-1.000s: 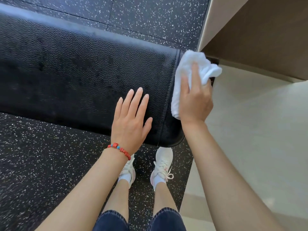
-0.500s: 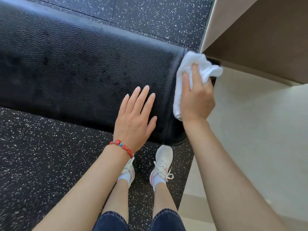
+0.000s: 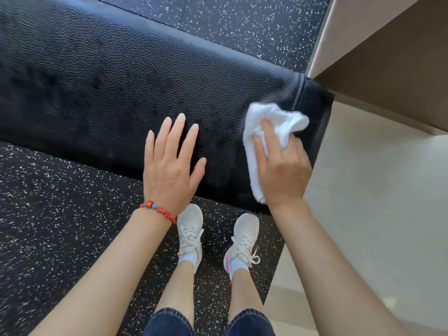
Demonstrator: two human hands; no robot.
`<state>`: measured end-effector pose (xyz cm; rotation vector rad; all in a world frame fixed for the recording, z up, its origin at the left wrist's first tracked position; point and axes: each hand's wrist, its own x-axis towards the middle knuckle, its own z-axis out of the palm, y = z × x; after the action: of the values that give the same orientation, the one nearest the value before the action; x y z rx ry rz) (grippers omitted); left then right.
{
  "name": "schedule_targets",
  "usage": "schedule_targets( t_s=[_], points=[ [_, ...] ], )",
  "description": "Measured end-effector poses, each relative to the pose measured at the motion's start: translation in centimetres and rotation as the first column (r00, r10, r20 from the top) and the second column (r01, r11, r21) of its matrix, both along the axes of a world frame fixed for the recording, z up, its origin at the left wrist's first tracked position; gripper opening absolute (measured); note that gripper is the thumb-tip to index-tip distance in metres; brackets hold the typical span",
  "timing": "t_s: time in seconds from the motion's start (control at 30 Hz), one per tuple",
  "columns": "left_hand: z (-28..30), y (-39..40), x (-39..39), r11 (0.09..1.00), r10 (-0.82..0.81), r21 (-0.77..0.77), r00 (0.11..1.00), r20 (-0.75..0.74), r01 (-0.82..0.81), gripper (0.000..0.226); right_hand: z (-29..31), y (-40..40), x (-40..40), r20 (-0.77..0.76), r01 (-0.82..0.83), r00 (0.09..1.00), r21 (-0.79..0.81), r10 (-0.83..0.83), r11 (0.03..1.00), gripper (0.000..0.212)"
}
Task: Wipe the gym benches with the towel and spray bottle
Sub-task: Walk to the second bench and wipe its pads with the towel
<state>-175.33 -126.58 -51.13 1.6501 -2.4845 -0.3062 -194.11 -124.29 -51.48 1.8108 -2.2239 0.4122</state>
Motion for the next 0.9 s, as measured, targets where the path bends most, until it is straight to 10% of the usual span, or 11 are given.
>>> schedule_targets(
  t_s=[0.9],
  points=[
    [0.5, -1.7, 5.7, 0.998, 0.047, 0.043, 0.999, 0.018, -0.048, 0.049, -0.1, -7.7, 5.0, 0.013, 0.150, 0.989, -0.067, -0.149, 0.986, 0.022]
  ],
)
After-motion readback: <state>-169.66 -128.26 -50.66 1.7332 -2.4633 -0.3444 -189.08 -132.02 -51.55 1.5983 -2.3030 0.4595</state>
